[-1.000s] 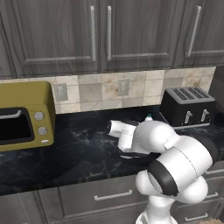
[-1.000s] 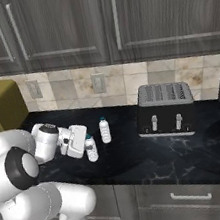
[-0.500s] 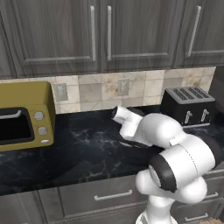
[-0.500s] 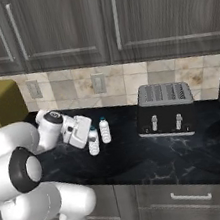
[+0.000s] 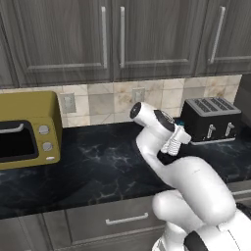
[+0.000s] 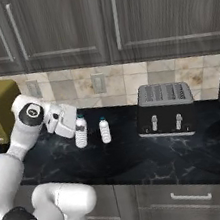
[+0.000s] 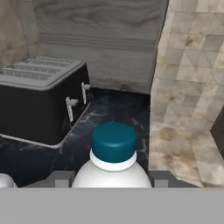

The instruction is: Take the bottled waters from the counter and place them in the freezer to freeze. Close the freezer door after placing the bottles.

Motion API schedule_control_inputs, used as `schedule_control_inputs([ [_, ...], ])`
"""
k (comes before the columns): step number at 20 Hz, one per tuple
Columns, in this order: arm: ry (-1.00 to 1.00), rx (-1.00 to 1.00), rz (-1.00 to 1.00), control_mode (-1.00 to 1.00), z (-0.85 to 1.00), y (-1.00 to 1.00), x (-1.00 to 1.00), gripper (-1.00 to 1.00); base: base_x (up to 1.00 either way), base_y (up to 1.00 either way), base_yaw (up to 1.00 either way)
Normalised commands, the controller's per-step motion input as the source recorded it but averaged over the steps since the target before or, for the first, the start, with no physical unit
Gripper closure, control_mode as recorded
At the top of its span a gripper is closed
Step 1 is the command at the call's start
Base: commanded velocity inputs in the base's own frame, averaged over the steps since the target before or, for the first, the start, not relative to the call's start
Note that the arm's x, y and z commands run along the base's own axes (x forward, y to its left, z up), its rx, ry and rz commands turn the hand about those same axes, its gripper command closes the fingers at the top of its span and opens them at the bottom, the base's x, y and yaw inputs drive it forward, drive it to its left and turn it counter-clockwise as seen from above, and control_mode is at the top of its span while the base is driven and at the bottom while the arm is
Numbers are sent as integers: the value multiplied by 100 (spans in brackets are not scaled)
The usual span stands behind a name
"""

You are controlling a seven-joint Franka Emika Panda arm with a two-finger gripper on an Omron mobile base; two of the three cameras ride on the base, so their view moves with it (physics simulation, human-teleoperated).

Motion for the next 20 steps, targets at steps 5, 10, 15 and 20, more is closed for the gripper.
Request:
schedule_control_inputs([
  [5, -4, 0, 42, -100, 79, 2, -96, 100, 0, 0, 0],
  [10, -1, 0, 50, -100, 76, 9, -87, 100, 0, 0, 0],
  [15, -5, -8, 51, -100, 60, 13, -85, 100, 0, 0, 0],
  [20, -3, -8, 51, -100, 38, 15, -62, 100, 0, 0, 0],
])
